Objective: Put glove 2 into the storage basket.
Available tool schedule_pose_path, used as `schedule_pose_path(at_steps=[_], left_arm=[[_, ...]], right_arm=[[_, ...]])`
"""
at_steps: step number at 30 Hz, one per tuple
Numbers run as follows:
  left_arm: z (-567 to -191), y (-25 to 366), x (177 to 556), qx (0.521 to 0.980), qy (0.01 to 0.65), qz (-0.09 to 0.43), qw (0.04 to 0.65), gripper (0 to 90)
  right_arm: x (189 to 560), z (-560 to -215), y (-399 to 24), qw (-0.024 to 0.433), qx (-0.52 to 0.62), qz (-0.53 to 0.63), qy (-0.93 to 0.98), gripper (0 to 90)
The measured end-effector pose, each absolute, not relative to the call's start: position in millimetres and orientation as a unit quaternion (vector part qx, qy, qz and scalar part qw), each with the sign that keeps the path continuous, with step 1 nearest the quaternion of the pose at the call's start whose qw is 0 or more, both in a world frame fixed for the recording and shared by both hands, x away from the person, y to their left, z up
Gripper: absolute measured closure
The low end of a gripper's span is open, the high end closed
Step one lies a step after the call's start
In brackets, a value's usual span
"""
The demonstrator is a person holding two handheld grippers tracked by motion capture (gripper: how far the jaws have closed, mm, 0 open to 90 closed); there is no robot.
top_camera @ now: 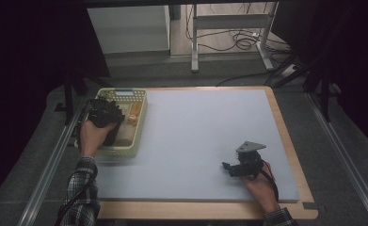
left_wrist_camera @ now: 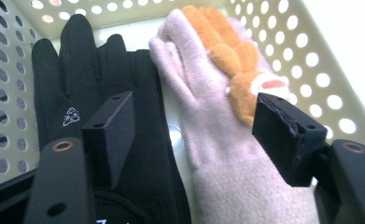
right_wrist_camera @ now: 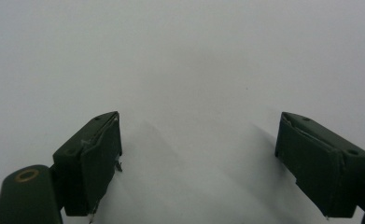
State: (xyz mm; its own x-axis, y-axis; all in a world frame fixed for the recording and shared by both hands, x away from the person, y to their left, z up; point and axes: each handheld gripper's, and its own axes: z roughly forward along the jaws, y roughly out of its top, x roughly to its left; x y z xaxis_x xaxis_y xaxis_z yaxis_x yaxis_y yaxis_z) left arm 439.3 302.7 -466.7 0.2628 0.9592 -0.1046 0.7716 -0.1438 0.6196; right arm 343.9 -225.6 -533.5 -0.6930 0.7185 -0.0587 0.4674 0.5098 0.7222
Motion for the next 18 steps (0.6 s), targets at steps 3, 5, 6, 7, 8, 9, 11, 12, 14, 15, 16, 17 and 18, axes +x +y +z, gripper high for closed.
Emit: schedule_pose_path(at_steps=[3,5,6,7,8,9,11,12,14,15,16,17,18], left_arm=[[-465,304,435,0.738,0.581,0.159,0.304,27.5],[-465,304,432,0.739,0.577,0.160,0.308,26.5],[-464,304,430,0.740,0.575,0.162,0.308,26.1],[-463,304,429,0.741,0.574,0.162,0.310,25.6],[-463,304,428,0.742,0.572,0.163,0.310,25.2],[-462,304,427,0.742,0.570,0.163,0.313,24.8],[-461,305,425,0.742,0.567,0.165,0.316,24.2],[-460,304,423,0.743,0.565,0.164,0.318,23.8],[-458,304,420,0.745,0.562,0.165,0.320,22.9],[-458,304,419,0.748,0.557,0.165,0.320,22.3],[-457,303,418,0.749,0.555,0.165,0.321,21.8],[-457,303,417,0.750,0.554,0.165,0.321,21.3],[-457,303,416,0.751,0.553,0.166,0.322,21.0]], right_arm=[[344,-533,-226,0.179,0.349,0.351,0.850,14.3],[344,-533,-225,0.179,0.349,0.351,0.850,14.2],[344,-533,-225,0.179,0.349,0.351,0.850,14.3],[344,-533,-226,0.179,0.349,0.351,0.850,14.3],[344,-533,-225,0.179,0.349,0.351,0.850,14.3],[344,-533,-225,0.179,0.349,0.351,0.850,14.2],[344,-533,-225,0.179,0.349,0.351,0.850,14.2],[344,-533,-225,0.179,0.349,0.351,0.850,14.3],[344,-533,-225,0.179,0.349,0.351,0.850,14.2],[344,-533,-225,0.179,0.349,0.351,0.850,14.2],[344,-533,-225,0.179,0.349,0.351,0.850,14.3],[344,-533,-225,0.179,0.349,0.351,0.850,14.3],[344,-533,-225,0.179,0.349,0.351,0.850,14.3]])
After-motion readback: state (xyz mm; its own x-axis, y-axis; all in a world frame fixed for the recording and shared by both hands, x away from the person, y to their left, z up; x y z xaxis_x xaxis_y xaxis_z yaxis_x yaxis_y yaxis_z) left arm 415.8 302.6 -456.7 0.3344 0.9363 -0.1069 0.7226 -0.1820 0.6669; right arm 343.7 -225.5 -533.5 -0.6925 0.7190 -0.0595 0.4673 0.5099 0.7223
